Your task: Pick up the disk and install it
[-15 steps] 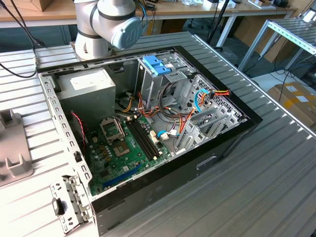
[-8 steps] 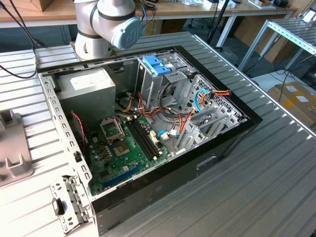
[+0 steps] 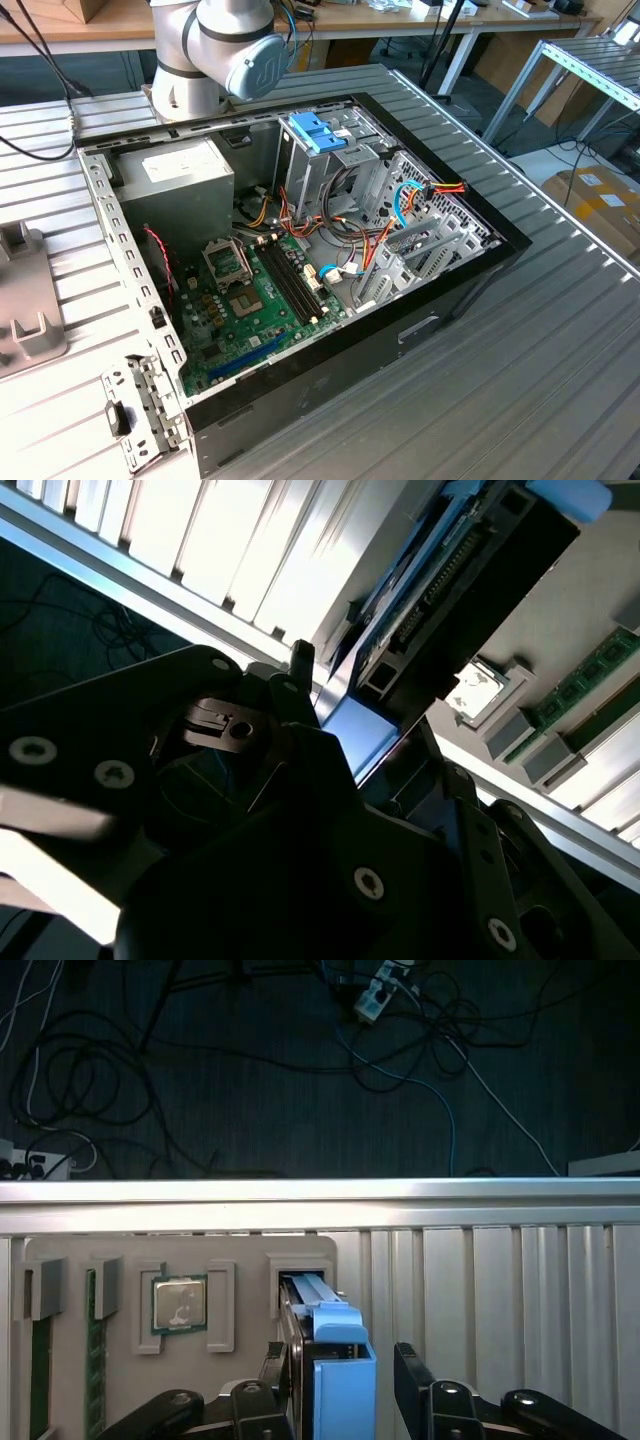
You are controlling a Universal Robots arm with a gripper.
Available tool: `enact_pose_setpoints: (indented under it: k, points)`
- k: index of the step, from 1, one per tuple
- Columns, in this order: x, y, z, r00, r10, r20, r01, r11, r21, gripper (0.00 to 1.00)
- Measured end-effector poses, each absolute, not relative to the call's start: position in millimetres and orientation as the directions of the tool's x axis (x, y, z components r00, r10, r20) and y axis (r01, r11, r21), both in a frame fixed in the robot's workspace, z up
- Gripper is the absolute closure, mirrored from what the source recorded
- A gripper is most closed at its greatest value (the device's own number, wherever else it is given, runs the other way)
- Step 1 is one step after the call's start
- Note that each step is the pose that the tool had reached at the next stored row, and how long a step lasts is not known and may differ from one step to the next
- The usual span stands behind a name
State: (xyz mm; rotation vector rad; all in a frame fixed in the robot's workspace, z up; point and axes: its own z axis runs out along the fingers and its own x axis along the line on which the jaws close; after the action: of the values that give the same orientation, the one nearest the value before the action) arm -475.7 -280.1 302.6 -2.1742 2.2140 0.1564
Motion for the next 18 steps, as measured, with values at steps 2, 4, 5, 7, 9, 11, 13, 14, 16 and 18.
enact_pose_setpoints:
  k: [2, 4, 5, 7, 9, 11, 13, 14, 16, 18]
  points:
    - [-476, -280, 301, -0.019, -0.995, -0.095, -0.999, 0.015, 0.048, 0.45]
    - [-476, -281, 299, -0.018, -0.995, -0.095, -0.999, 0.014, 0.047, 0.45]
    - [-476, -281, 298, -0.017, -0.995, -0.095, -0.999, 0.013, 0.048, 0.45]
    - [-476, -281, 296, -0.016, -0.995, -0.095, -0.999, 0.012, 0.047, 0.45]
    - [-476, -281, 294, -0.016, -0.995, -0.095, -0.999, 0.011, 0.047, 0.45]
    - [-476, -281, 293, -0.015, -0.995, -0.095, -0.999, 0.011, 0.047, 0.45]
    - [-476, -281, 291, -0.015, -0.995, -0.095, -0.999, 0.011, 0.047, 0.45]
    - [-476, -281, 291, -0.015, -0.995, -0.095, -0.999, 0.011, 0.048, 0.45]
    - [-476, -281, 291, -0.015, -0.995, -0.095, -0.999, 0.011, 0.048, 0.45]
    - [-476, -281, 290, -0.015, -0.995, -0.095, -0.999, 0.011, 0.047, 0.45]
